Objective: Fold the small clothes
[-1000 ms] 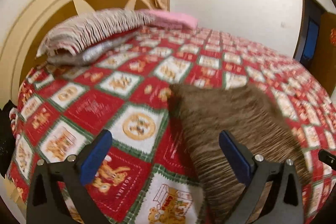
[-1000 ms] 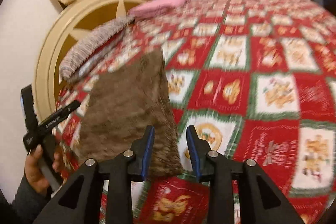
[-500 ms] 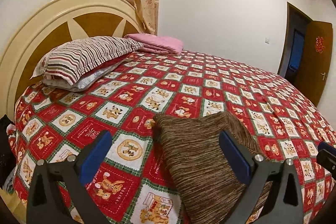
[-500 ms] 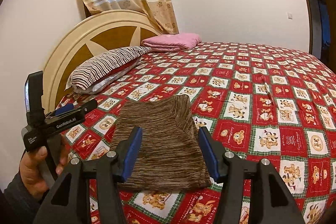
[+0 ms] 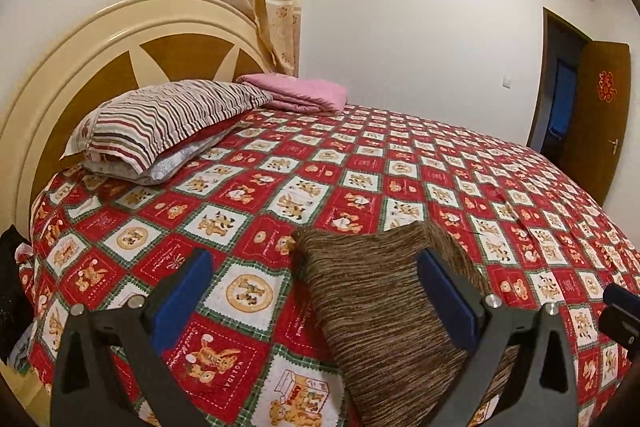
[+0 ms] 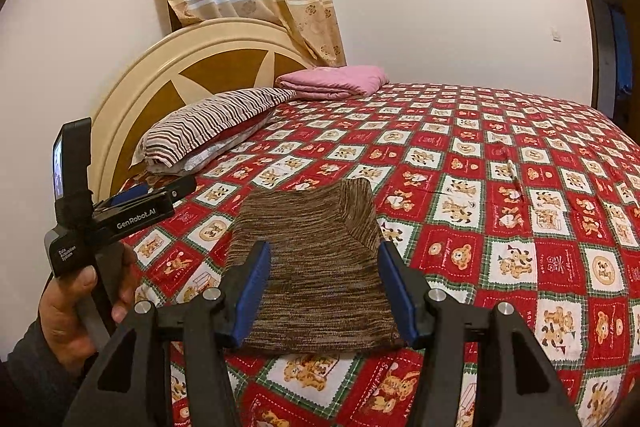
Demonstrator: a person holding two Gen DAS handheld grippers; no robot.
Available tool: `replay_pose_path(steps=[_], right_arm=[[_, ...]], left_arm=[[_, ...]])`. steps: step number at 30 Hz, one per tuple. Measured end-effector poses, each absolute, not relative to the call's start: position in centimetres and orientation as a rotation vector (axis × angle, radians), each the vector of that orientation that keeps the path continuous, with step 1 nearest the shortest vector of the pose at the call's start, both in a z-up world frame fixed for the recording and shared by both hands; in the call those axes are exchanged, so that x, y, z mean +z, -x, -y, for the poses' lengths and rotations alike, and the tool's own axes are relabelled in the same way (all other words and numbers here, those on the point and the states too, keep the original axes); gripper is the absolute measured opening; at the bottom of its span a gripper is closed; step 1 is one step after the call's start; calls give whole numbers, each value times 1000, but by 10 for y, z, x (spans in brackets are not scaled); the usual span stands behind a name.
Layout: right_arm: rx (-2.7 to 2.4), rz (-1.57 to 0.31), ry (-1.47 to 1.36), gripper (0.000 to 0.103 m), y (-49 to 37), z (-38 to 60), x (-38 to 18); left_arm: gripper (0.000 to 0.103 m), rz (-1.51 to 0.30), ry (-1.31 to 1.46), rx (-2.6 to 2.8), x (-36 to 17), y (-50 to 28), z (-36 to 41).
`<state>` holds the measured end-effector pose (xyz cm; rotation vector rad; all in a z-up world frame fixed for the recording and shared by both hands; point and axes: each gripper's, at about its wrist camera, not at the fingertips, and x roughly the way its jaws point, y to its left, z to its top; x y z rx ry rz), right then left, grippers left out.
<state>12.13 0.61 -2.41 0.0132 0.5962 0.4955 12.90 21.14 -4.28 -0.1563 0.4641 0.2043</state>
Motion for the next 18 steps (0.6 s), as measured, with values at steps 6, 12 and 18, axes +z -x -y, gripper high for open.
replay_pose_path(steps=[6,12,18], right_arm=[[494,-594,-13,57,-120,-6,-25],[498,-587,-14,57,-117,-5,-24],[495,-577,-22,57,-114,-3,-22]], left_arm=[[103,-468,145,202,-44,-129,-209],[103,-473,137,193,-45,-129,-206],[103,-479,132,189,-45,-130,-204]])
